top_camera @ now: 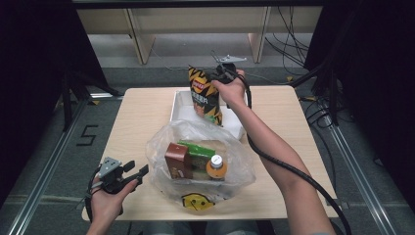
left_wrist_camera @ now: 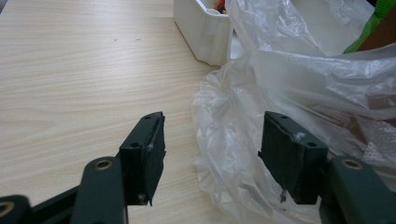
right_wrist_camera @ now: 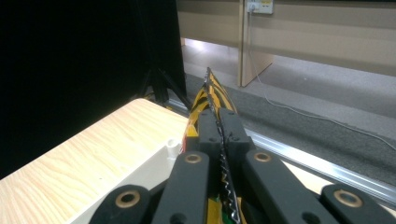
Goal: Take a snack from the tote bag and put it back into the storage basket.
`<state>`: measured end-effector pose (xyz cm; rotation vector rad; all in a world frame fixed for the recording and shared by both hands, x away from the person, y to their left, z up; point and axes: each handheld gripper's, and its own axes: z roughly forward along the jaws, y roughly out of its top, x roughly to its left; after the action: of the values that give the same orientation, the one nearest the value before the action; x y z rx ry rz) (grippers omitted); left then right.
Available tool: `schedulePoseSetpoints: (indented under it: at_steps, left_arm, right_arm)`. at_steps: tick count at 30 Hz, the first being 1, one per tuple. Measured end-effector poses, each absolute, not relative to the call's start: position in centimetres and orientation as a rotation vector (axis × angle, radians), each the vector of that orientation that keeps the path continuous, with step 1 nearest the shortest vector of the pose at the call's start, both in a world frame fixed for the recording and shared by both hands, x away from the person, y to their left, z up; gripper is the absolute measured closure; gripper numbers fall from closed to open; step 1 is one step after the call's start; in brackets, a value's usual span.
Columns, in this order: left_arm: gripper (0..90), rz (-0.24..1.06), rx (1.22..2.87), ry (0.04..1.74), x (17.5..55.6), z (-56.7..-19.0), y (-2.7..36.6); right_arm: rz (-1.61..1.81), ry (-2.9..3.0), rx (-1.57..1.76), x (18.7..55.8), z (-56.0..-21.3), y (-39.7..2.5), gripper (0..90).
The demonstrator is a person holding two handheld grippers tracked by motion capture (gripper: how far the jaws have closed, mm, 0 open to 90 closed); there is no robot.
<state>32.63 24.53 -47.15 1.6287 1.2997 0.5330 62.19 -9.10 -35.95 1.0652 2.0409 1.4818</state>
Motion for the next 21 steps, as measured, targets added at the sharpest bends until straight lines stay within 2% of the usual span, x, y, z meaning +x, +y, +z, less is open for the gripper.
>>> schedulePoseSetpoints:
  at_steps: [21]
  left_arm:
    - [39.3, 0.533, 1.633, 1.299, 32.6, -47.2, 24.5]
  right_arm:
    - [1.362, 2.043, 1.036, 63.1, -35.6, -10.8, 85.7]
